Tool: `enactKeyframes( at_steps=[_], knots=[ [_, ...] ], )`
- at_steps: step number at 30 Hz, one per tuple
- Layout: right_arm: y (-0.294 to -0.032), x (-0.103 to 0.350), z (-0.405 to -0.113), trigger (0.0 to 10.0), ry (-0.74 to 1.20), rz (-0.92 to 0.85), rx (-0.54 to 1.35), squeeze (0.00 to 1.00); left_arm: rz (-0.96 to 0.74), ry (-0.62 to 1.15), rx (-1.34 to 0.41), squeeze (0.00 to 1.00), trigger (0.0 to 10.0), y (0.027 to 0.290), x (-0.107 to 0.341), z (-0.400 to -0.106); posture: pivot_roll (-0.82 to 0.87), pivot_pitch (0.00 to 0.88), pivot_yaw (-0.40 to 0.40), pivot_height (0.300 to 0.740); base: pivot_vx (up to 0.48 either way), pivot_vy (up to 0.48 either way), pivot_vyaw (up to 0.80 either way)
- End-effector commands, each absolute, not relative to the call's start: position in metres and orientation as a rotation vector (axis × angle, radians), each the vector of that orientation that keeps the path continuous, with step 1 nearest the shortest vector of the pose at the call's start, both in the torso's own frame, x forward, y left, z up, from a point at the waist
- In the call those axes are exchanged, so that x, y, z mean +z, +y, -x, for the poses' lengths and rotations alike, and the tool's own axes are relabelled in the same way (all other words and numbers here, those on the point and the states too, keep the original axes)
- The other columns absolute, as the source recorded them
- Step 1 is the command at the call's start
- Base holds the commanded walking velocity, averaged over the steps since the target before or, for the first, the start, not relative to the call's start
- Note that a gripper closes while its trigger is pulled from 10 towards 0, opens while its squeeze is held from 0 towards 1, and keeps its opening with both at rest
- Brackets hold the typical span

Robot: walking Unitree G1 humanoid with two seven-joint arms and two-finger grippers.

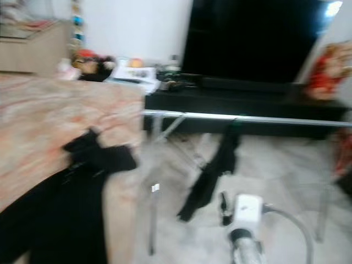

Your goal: Hang hanger

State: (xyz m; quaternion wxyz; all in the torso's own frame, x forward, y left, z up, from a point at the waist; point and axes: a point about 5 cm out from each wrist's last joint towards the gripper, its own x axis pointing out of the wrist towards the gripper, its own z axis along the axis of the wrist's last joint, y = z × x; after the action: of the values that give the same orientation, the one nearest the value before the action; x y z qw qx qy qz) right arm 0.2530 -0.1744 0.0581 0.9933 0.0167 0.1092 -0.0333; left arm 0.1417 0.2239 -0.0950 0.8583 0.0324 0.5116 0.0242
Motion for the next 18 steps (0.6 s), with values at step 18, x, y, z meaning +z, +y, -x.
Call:
enactKeyframes(
  at_steps=[18],
  knots=[
    [-0.184, 0.037, -0.261, 10.0, 0.307, -0.034, -0.098, 0.00, -0.081, 1.096, 0.013, 0.00, 10.0, 0.218, -0.097, -0.139, 0.12, 0.014, -0.073, 0.740, 0.000, -0.480, 0.00]
  ],
)
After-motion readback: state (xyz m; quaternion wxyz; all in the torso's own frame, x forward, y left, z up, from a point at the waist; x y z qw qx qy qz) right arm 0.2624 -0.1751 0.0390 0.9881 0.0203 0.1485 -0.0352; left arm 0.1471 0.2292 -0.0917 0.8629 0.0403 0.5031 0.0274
